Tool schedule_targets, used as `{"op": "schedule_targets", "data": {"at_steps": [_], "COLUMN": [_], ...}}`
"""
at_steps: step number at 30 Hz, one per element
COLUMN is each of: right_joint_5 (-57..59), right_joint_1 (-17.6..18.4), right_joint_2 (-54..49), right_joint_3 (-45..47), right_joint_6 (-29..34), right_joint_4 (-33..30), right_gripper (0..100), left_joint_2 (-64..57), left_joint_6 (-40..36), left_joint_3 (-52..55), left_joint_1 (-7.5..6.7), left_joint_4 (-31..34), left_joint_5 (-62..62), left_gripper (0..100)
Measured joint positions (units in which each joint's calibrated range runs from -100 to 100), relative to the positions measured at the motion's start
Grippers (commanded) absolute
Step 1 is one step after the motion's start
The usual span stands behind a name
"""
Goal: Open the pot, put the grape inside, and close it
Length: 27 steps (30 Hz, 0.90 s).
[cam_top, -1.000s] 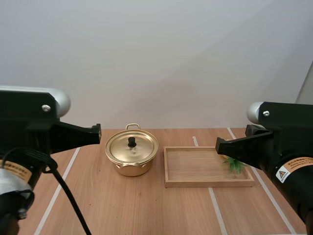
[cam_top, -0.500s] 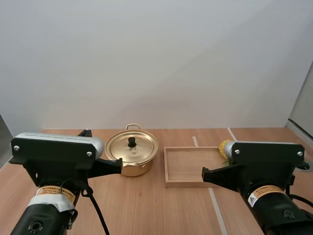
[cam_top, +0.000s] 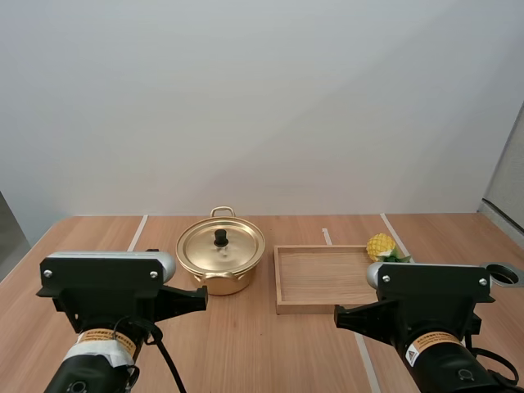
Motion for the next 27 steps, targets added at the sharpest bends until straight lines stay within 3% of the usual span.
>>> {"op": "schedule_targets", "data": {"at_steps": [9, 27], "right_joint_5": [0.51, 0.51], "right_joint_1": [-0.83, -1.16], "right_joint_2": [0.00, 0.00], "right_joint_3": [0.02, 0.02], "right_joint_6": [0.00, 0.00], "right_joint_4": [0.12, 0.12], "right_gripper": [0, 0], "left_joint_2": [0.00, 0.00], "left_joint_6": [-0.03, -0.21], "left_joint_3": [0.11, 0.11], "left_joint_1": [0.63, 0.88], "left_joint_4": [-1.48, -2.98], "left_joint_5": [11.76, 12.13], "left_gripper": [0, 0]}}
